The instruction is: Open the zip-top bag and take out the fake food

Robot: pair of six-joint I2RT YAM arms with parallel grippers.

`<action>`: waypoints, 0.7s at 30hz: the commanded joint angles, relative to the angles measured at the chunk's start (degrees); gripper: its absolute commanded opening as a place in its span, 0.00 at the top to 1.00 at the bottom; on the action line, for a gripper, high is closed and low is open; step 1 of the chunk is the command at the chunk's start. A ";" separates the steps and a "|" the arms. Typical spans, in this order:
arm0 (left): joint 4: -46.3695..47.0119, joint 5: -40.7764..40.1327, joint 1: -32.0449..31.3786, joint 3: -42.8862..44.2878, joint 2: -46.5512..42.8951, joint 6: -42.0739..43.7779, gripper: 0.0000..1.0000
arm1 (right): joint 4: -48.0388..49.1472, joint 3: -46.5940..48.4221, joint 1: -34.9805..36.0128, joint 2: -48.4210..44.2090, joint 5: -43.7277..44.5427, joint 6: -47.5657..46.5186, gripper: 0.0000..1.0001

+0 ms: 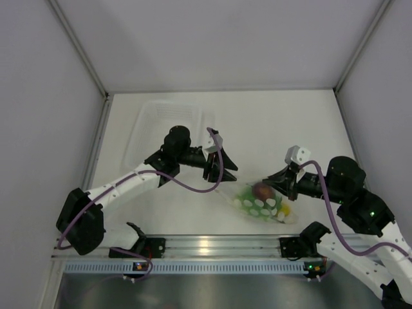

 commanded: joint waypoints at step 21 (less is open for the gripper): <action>1.94 -23.06 -1.69 2.83 -1.19 -11.36 1.00 | 13.45 -4.21 0.27 1.10 19.01 5.75 0.93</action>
